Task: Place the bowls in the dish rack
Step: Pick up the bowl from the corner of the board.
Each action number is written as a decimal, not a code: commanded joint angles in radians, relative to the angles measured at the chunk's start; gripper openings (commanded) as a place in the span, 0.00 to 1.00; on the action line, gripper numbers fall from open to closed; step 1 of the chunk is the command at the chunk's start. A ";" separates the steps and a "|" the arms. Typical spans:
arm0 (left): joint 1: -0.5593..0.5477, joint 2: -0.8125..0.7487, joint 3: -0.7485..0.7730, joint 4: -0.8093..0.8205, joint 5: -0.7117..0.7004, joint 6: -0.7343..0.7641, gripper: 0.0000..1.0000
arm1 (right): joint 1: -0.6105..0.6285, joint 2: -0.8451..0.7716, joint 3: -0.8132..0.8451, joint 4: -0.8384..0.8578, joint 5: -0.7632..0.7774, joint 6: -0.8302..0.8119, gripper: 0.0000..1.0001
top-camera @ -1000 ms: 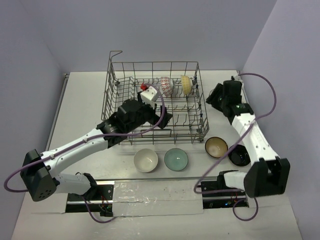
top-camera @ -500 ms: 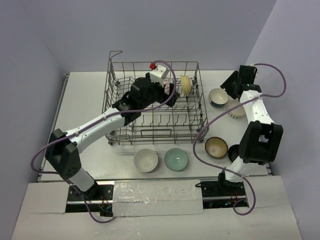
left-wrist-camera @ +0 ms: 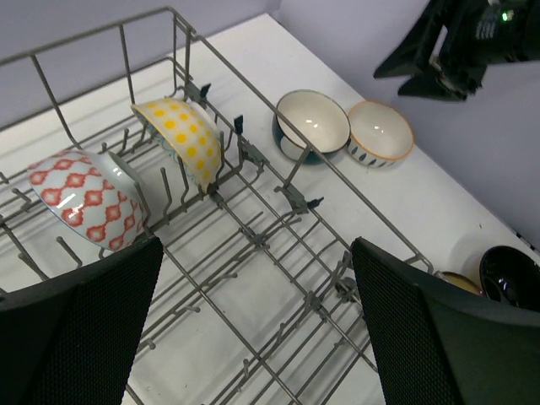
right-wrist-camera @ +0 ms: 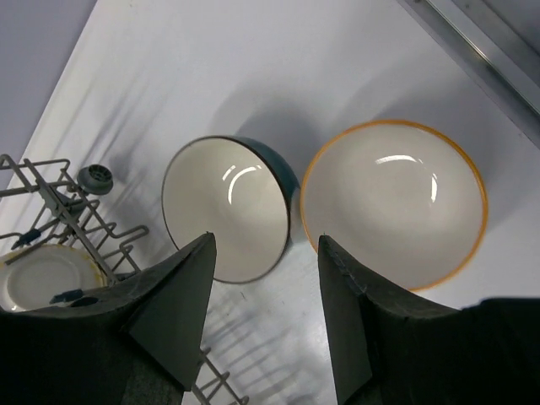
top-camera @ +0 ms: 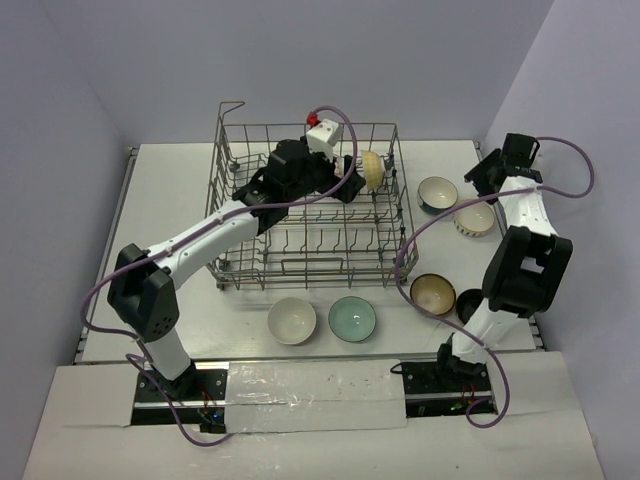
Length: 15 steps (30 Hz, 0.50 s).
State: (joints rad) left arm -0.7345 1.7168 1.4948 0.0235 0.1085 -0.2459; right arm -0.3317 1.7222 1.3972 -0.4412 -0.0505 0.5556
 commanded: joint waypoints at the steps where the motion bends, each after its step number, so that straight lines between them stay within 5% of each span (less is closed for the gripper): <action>1: 0.000 0.015 0.050 0.009 0.059 -0.036 0.99 | 0.006 0.068 0.098 -0.017 -0.031 -0.031 0.59; 15: -0.002 0.040 0.094 -0.022 0.037 -0.036 0.99 | 0.011 0.318 0.431 -0.133 -0.017 -0.130 0.58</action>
State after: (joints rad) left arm -0.7345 1.7496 1.5379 -0.0059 0.1349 -0.2756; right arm -0.3248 2.0098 1.7428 -0.5442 -0.0727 0.4889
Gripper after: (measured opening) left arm 0.993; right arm 0.586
